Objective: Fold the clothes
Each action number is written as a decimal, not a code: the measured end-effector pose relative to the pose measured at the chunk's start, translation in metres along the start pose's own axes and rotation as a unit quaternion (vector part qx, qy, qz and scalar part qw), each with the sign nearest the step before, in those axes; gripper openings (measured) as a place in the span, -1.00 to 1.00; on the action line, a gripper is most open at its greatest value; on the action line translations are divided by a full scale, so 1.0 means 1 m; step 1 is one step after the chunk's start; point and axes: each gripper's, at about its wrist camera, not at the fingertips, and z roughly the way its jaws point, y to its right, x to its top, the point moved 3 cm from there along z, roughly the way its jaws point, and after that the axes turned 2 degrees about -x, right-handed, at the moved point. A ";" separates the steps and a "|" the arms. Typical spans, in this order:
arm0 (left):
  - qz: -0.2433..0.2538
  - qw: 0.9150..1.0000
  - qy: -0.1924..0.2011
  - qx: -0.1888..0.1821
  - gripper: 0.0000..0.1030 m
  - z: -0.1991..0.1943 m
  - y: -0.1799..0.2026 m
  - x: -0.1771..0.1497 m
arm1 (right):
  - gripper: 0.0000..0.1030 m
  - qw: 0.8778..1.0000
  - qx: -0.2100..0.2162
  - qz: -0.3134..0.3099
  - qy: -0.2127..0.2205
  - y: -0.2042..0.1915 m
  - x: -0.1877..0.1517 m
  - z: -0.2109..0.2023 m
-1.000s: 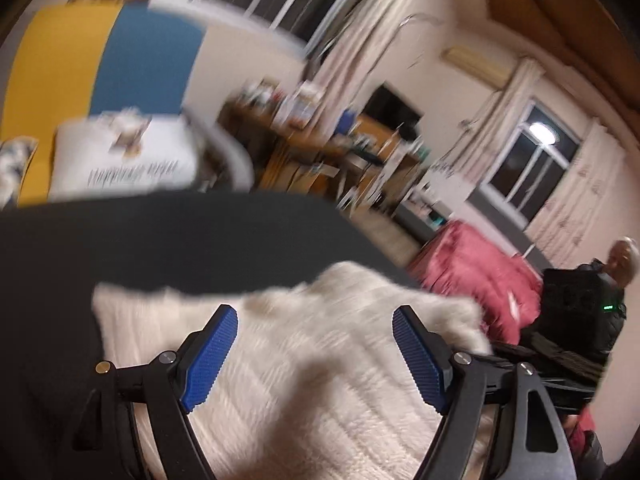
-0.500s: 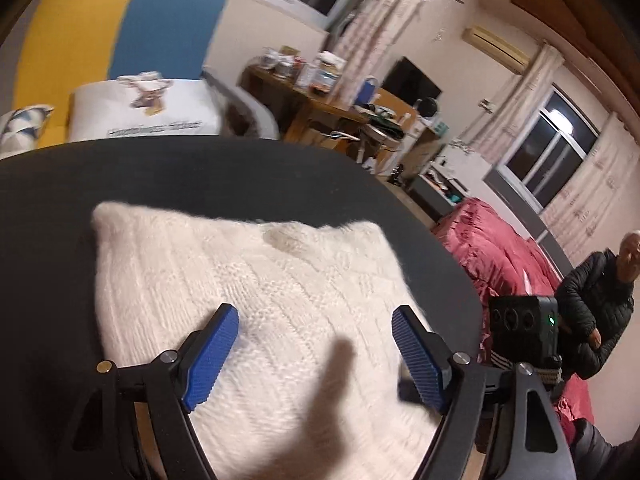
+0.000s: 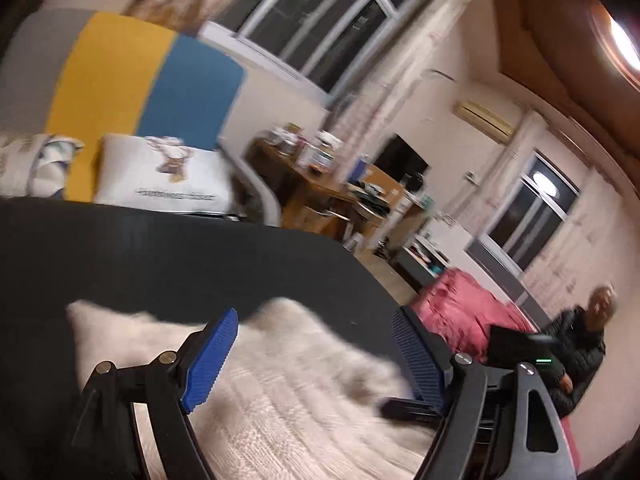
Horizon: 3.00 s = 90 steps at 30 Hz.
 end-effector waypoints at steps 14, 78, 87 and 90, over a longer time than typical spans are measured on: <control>0.064 0.991 -0.100 0.067 0.64 0.094 -0.006 -0.059 | -0.63 0.990 0.022 0.125 -0.069 0.057 -0.077 0.039; 0.062 0.989 -0.080 0.103 0.57 -0.034 -0.031 -0.090 | 0.81 0.972 -0.094 -0.133 -0.170 -0.010 -0.058 0.066; 0.056 0.982 -0.131 0.123 0.58 -0.023 -0.038 -0.121 | 0.81 0.977 -0.038 -0.135 -0.159 -0.062 -0.087 0.064; 0.039 0.984 -0.136 0.109 0.58 -0.027 -0.039 -0.121 | 0.82 0.977 -0.012 -0.112 -0.182 -0.058 -0.104 0.078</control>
